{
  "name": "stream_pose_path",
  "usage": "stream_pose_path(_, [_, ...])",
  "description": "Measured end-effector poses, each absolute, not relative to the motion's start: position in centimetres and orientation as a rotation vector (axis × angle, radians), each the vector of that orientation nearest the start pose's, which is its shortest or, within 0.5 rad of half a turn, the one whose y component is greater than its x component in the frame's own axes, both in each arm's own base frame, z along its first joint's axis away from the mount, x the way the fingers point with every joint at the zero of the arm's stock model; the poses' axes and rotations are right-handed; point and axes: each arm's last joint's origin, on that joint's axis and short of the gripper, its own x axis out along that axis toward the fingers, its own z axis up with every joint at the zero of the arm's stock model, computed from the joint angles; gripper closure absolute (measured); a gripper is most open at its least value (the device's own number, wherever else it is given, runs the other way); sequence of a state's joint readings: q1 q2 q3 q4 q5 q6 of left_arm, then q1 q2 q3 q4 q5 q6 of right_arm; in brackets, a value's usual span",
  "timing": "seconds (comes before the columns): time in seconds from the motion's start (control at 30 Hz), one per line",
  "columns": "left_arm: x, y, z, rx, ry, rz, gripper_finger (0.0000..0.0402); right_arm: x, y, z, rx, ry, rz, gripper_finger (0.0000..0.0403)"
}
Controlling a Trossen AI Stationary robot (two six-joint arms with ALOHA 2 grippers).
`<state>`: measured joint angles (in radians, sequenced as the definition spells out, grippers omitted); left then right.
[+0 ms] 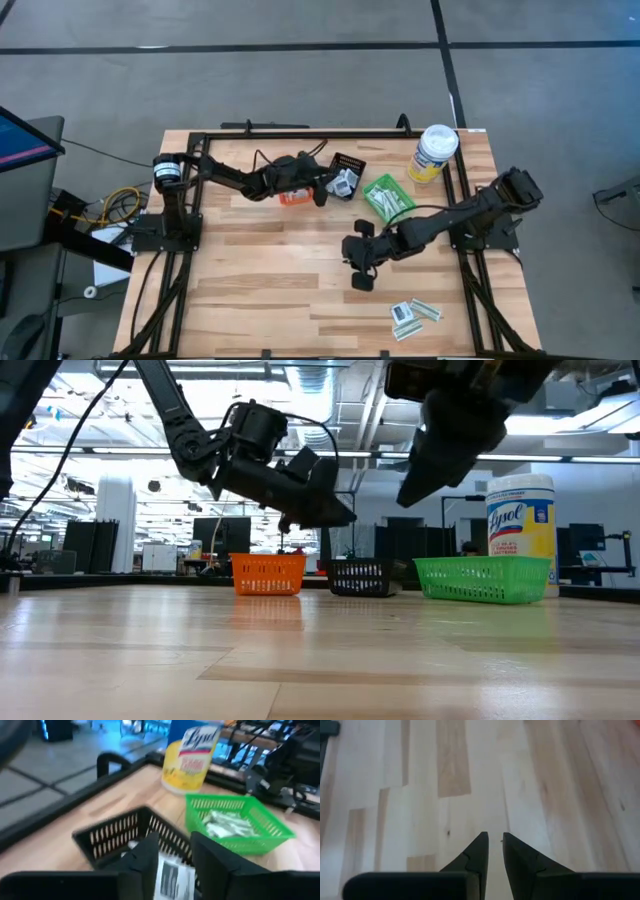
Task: Pick & Place First Aid Supplies
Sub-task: Put the black towelette pack into the black basket
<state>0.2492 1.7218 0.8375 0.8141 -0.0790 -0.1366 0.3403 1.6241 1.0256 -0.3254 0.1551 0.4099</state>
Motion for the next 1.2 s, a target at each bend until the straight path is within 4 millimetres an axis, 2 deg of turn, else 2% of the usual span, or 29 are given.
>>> stream_pose_path(0.13, [34.4, 9.6, 20.2, -0.202, 0.083, 0.355, 0.0263, 31.4, 9.7, 20.2, 0.166, 0.91, -0.038, 0.0351])
stream_pose_path(0.23, [34.5, 9.3, 20.1, -0.234, 0.086, 0.327, 0.0258, 31.5, 9.2, 20.2, 0.173, 0.909, -0.053, 0.0351])
stream_pose_path(0.43, [35.2, 5.7, 19.9, -0.271, 0.134, 0.074, 0.0267, 31.7, 8.3, 20.1, 0.151, 0.905, -0.106, 0.0351])
stream_pose_path(0.53, [35.4, 3.9, 19.7, -0.27, 0.172, -0.02, 0.0274, 31.5, 8.4, 20.0, 0.121, 0.911, -0.139, 0.0351])
stream_pose_path(0.7, [35.4, 1.9, 19.0, -0.275, 0.248, -0.096, 0.0281, 30.8, 9.8, 19.8, 0.238, 0.943, -0.174, 0.0351])
stream_pose_path(0.87, [35.3, 0.4, 18.5, -0.275, 0.306, -0.134, 0.0281, 28.8, 12.0, 19.2, 0.336, 1.109, -0.148, 0.0351])
stream_pose_path(1.2, [35.3, -0.3, 18.3, -0.273, 0.332, -0.151, 0.029, 24.0, 15.7, 17.1, 0.525, 1.41, -0.223, 0.0325])
